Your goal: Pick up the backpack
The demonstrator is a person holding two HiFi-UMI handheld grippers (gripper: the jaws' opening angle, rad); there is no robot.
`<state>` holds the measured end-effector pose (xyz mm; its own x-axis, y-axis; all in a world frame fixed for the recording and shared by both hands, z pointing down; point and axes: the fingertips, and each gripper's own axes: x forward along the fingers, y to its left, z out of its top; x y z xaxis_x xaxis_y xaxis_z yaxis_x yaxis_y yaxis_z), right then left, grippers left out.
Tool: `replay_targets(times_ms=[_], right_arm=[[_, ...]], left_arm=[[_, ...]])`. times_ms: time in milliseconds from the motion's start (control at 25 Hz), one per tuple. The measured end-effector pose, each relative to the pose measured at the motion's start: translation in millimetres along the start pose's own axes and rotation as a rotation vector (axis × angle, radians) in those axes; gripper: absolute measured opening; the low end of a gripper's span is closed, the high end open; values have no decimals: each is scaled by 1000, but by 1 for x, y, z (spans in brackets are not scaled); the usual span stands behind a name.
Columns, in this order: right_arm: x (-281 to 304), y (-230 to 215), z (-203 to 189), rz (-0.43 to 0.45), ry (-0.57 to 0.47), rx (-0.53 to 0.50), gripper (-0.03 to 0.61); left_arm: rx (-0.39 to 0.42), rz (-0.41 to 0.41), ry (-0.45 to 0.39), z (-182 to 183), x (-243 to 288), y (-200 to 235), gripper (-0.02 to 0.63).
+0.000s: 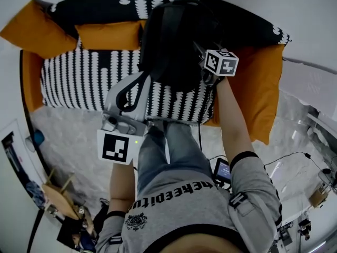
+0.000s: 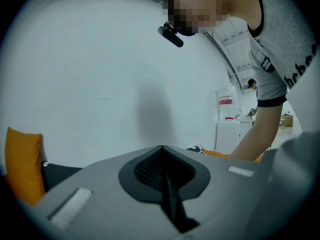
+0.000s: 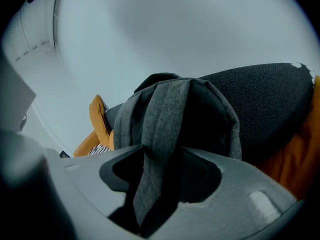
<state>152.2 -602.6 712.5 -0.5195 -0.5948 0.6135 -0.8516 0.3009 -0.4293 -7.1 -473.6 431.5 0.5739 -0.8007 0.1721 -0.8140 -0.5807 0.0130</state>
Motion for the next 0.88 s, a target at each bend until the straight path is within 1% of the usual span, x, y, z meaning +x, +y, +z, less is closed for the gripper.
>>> replay_targets(times_ms=[200,240,440,480,680,880], right_arm=[[9,14,3,32,0,-27,198],[8,15,4,33,-4,-28,183],[-7,25,12,51,-45,-44,50],[-10,28,14,52,-54,-50,34],[-32,43,24,12,-100,-90,32],[-66,69,34,3,-177,-127,31]], left_arm=[[-4,20,1,-2,-4,3,18],[-4,21,0,-2,-5,3,18],[11,14,-5,2,-10,0,18],[12,12,-9,3,-11,-1,18],[19,3,-26,9,-20,-6,18],[35,-4,-54,22,-31,-11,18]])
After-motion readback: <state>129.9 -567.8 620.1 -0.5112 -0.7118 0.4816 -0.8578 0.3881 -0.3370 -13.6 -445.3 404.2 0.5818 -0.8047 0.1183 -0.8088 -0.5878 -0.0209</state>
